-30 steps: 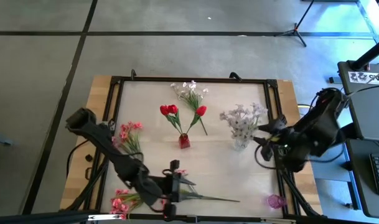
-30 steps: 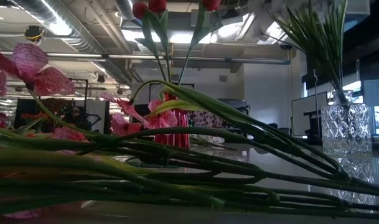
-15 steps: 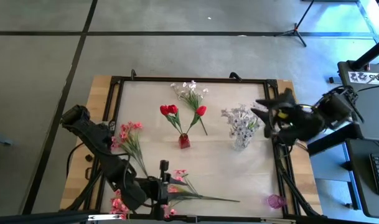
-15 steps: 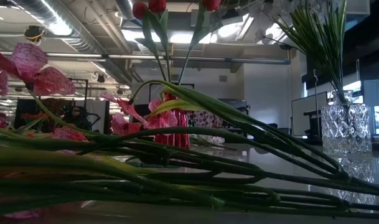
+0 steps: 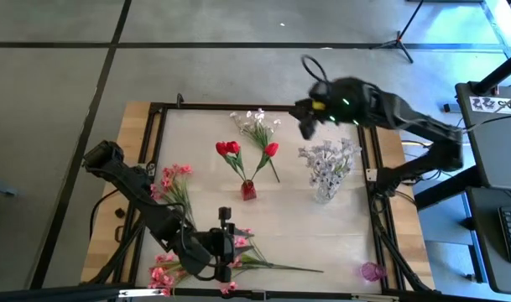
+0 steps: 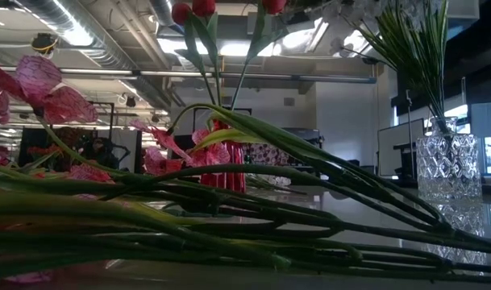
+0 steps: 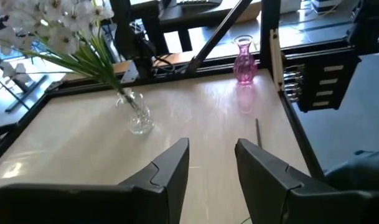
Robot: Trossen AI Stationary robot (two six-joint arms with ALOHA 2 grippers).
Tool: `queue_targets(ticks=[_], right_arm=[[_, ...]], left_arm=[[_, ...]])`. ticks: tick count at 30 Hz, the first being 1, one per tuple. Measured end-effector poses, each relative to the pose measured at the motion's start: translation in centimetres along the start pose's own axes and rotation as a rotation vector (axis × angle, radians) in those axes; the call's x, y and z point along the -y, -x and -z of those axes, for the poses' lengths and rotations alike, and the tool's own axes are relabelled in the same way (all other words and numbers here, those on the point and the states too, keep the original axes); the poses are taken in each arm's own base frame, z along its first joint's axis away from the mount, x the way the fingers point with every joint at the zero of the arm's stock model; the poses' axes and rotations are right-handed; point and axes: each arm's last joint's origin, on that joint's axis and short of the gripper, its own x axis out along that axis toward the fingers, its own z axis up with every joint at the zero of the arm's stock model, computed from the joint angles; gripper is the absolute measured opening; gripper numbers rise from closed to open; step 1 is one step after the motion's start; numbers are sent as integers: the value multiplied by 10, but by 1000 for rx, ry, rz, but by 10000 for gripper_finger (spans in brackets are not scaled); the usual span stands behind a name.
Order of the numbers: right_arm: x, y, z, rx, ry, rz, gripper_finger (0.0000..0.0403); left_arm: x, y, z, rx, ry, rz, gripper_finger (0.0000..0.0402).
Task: Sort flowers into vase by color
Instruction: Put the white flowers into the transparent vase
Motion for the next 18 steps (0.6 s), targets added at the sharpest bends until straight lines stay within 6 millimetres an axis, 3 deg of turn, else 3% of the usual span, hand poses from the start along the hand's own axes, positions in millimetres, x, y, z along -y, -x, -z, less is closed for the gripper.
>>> queue_targets(ticks=[9, 18], right_arm=[[59, -86, -8, -41, -72, -29, 177], [99, -154, 12, -145, -105, 5, 177]], left_arm=[[-6, 3, 6, -61, 46, -37, 129], [-18, 1, 7, -102, 102, -81, 129]])
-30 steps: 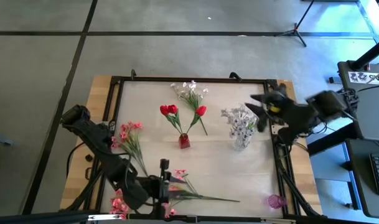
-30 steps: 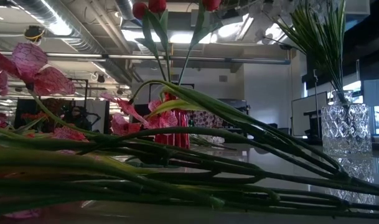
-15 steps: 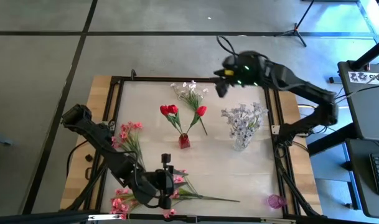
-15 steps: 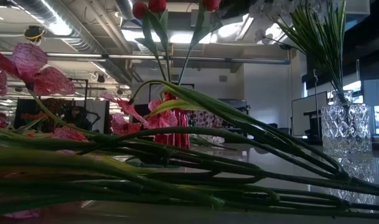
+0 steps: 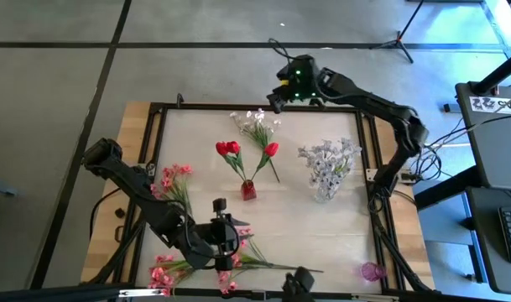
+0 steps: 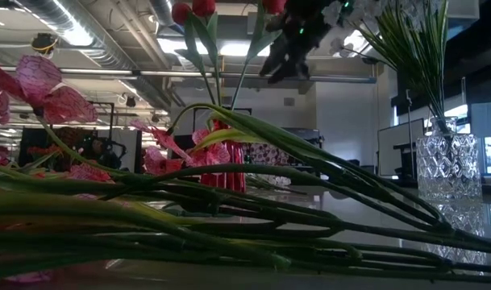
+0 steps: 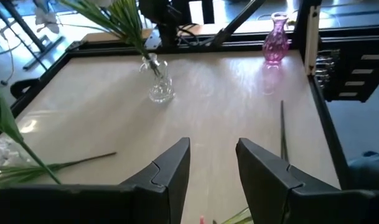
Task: Sort flowers into vase by color
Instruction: Put the white flowers into the transparent vase
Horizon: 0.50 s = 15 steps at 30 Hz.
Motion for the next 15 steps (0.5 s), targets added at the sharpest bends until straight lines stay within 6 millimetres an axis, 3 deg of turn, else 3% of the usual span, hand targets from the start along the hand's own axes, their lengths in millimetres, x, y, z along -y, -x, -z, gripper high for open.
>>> queue_targets(ticks=[8, 15], right_arm=[[14, -58, 24, -146, 3, 28, 177], [21, -90, 43, -237, -9, 48, 209]], left_arm=[[-3, -1, 1, -10, 36, -25, 129], [-7, 0, 11, 15, 100, -13, 129]])
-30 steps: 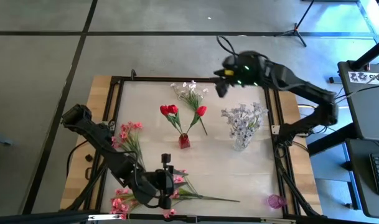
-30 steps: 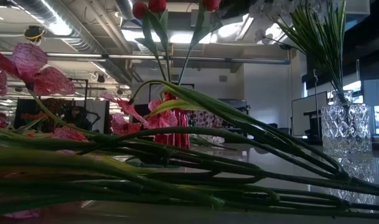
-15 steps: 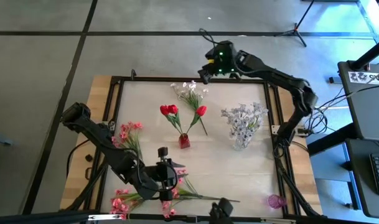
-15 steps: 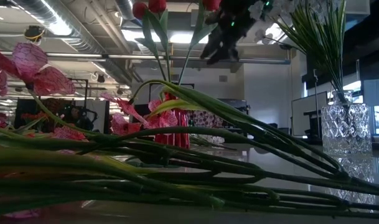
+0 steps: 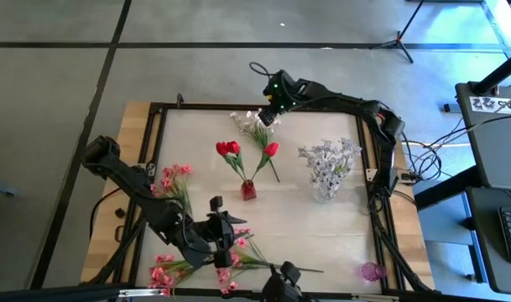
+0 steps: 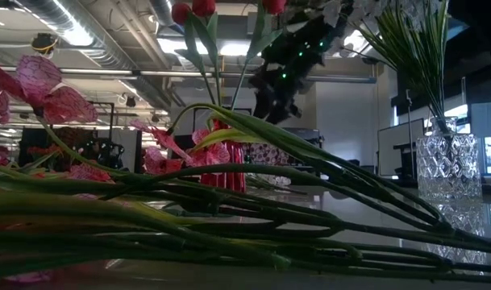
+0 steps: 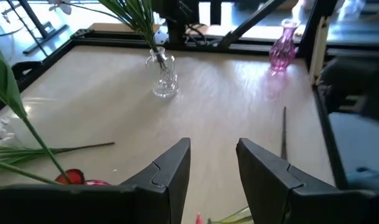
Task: Sort flowers into vase by color
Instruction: Put the white flowers into the transparent vase
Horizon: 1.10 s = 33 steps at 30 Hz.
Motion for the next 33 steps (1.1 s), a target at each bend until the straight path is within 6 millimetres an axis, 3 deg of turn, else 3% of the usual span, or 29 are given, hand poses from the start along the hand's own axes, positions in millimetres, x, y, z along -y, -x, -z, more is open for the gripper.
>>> queue_targets(ticks=[6, 10, 23, 28, 33], right_arm=[[0, -28, 14, -107, -34, -1, 276], [-7, -44, 25, -170, -24, 17, 298], [-22, -85, 51, -275, -25, 100, 301], [-43, -98, 65, -314, 26, 99, 291], [-64, -99, 71, -302, 88, 159, 264]], left_arm=[[-3, -1, 18, 31, 45, 55, 129], [-3, -3, 24, 44, 63, 91, 129], [7, 7, 26, 62, 65, 141, 129], [8, 9, 26, 66, 53, 140, 129], [8, 9, 26, 66, 46, 139, 129]])
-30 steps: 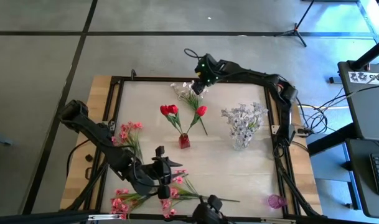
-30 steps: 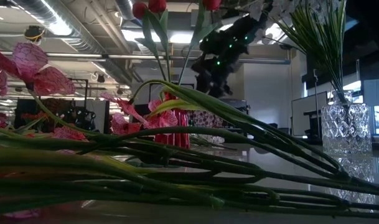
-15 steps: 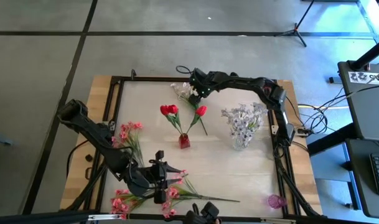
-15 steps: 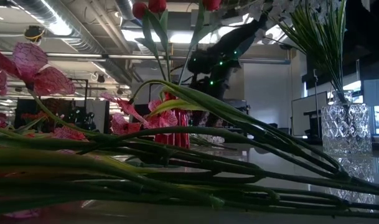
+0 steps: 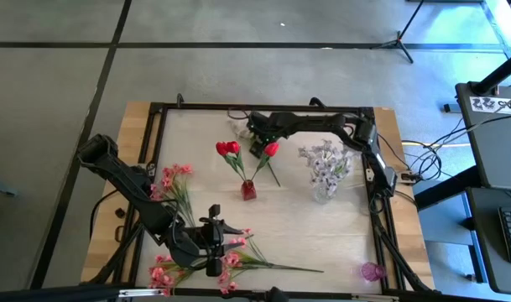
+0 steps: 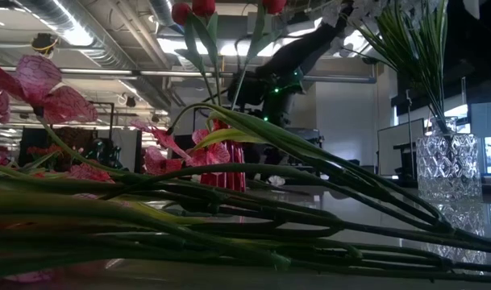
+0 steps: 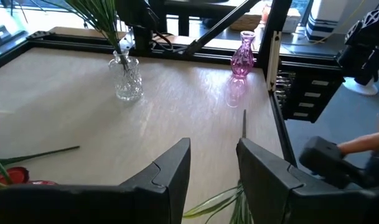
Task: Sort flowers into vase by color
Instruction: Put the white flowers into the transparent vase
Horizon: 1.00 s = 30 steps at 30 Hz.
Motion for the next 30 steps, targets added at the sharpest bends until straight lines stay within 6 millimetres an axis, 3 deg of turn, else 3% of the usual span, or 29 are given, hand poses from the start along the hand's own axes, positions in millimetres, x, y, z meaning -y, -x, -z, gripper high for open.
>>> queue_targets(ticks=[5, 11, 22, 30], right_arm=[[-16, 3, 6, -15, 40, 15, 247], [-18, 3, 6, -8, 49, 28, 248], [-27, 21, -9, 27, 48, -85, 253], [-25, 3, 2, 1, 11, -86, 217]], left_arm=[[0, 0, 0, 0, -1, 0, 129], [0, 0, 0, -1, -2, 0, 129], [0, 0, 0, -3, -4, -3, 129], [0, 0, 0, -3, -6, -3, 129]])
